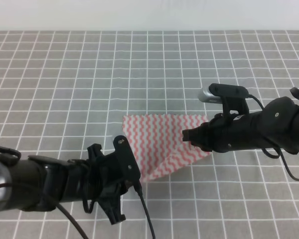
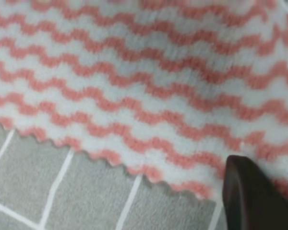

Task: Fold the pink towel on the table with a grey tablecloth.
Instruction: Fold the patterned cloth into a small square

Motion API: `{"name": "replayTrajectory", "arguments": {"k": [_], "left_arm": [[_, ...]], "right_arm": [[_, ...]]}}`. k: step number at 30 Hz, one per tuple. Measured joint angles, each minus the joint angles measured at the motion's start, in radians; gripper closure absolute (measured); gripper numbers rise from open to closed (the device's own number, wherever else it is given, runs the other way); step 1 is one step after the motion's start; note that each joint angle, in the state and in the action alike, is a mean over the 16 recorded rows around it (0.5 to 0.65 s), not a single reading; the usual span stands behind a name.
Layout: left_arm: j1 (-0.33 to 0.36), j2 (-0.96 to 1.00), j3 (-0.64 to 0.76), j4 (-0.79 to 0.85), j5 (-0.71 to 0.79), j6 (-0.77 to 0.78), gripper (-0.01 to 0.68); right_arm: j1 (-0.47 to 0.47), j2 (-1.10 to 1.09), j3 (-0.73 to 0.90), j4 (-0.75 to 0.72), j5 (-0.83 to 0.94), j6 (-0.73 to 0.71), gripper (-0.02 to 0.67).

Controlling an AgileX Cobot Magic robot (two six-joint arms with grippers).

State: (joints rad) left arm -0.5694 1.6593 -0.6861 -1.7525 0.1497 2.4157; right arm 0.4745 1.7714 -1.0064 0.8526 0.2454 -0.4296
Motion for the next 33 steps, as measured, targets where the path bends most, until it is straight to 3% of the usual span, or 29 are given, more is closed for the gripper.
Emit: {"name": "replayTrajectory", "arguments": {"k": [10, 23, 33], "left_arm": [[0.000, -0.026, -0.009, 0.001, -0.006, -0.056, 0.671], [0.002, 0.005, -0.121, -0.006, -0.087, -0.296, 0.674], [0.008, 0.070, -0.199, -0.015, -0.113, -0.377, 0.674]], "right_arm": [[-0.001, 0.000, 0.000, -0.002, -0.003, 0.000, 0.664], [-0.019, -0.001, -0.009, 0.000, -0.014, 0.000, 0.664], [-0.059, 0.030, -0.062, 0.002, 0.014, 0.001, 0.664]]}}
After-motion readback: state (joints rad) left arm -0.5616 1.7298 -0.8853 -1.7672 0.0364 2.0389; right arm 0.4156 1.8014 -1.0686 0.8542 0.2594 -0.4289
